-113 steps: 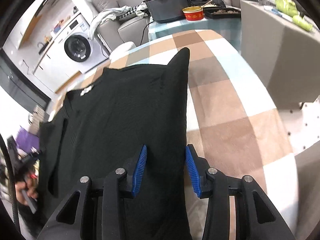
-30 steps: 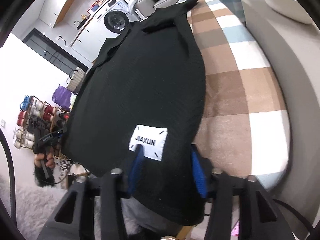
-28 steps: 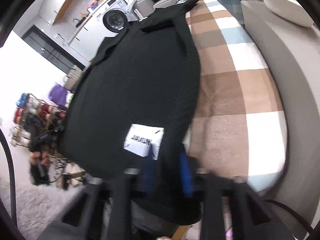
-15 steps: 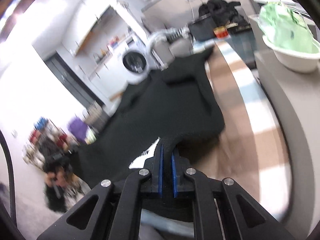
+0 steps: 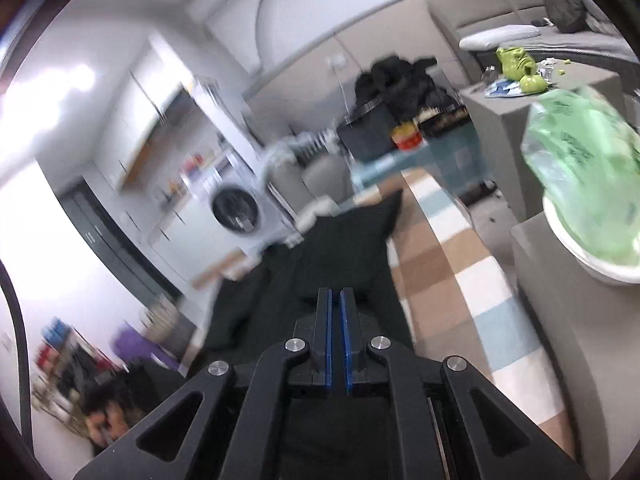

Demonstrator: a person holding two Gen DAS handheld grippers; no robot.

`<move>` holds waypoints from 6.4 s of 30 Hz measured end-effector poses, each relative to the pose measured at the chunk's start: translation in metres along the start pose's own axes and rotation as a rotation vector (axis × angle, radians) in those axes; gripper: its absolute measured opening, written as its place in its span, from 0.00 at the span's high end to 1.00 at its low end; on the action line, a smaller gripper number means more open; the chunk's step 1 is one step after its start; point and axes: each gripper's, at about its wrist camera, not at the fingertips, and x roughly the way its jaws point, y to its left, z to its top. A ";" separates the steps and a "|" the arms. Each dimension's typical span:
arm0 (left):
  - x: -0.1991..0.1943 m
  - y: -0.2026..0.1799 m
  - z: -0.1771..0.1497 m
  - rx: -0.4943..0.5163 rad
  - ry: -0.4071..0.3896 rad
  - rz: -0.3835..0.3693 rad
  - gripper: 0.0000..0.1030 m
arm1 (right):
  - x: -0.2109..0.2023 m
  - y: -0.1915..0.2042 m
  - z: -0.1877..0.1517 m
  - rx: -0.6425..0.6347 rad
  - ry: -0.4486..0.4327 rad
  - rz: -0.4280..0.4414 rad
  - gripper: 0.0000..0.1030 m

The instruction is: Fold small clothes

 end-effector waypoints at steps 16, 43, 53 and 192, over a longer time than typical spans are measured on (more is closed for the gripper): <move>0.029 0.027 -0.020 -0.045 0.052 0.031 0.95 | -0.063 -0.012 -0.101 -0.111 0.437 0.075 0.46; 0.045 0.061 -0.007 -0.086 0.085 0.185 0.66 | 0.120 -0.020 -0.001 -0.073 0.290 -0.196 0.66; 0.065 0.074 -0.042 -0.124 0.191 0.190 0.34 | 0.080 -0.040 -0.035 -0.071 0.357 -0.106 0.44; -0.026 0.033 -0.124 0.119 0.351 0.146 0.57 | -0.003 -0.027 -0.044 0.057 0.224 0.093 0.92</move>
